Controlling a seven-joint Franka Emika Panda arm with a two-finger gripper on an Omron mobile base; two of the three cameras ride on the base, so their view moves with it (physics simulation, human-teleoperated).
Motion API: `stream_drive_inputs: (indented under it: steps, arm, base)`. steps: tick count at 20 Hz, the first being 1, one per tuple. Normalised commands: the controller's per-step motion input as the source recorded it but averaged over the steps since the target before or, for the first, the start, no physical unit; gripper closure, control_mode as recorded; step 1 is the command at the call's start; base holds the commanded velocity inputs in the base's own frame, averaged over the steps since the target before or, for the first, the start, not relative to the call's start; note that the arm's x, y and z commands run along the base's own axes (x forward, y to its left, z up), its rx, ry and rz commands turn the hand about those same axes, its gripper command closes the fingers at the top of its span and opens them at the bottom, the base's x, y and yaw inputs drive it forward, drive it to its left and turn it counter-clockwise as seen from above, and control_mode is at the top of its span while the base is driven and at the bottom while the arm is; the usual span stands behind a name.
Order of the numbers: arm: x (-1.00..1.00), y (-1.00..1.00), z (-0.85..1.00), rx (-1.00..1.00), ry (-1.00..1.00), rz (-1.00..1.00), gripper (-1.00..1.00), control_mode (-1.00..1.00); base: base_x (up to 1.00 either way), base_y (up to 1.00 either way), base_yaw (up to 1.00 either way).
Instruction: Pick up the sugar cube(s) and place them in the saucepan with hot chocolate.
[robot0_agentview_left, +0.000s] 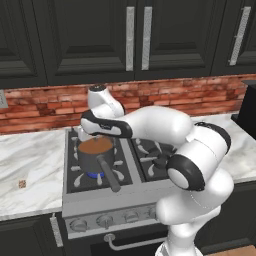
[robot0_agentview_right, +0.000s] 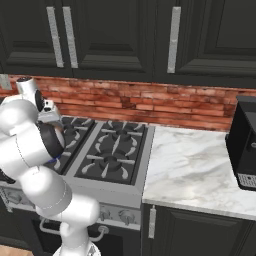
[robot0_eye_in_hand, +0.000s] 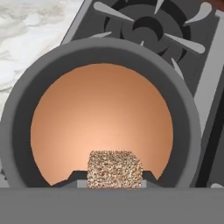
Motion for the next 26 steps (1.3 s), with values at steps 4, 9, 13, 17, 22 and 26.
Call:
stream_drive_inputs:
  steps: [4, 9, 13, 17, 22, 26]
  arm:
    - [0.16, -0.01, 0.0, 0.03, 0.0, 0.09, 1.0, -1.0]
    - [0.1, -0.02, -0.03, 0.08, 0.0, 0.08, 1.0, -1.0]
    - [0.0, 0.0, -0.14, 0.09, 0.0, 0.07, 1.0, -1.0]
    - [0.0, 0.0, -0.22, 0.09, 0.0, 0.08, 1.0, -1.0]
    - [0.0, 0.0, -0.28, 0.09, 0.0, 0.05, 1.0, -1.0]
    - [0.0, 0.0, -0.26, 0.06, 0.0, 0.03, 1.0, -1.0]
  base:
    - [0.0, 0.0, 0.0]
    - [0.0, 0.0, 0.0]
    - [0.0, 0.0, 0.0]
    - [0.0, 0.0, 0.0]
    - [0.0, 0.0, 0.0]
    - [0.0, 0.0, 0.0]
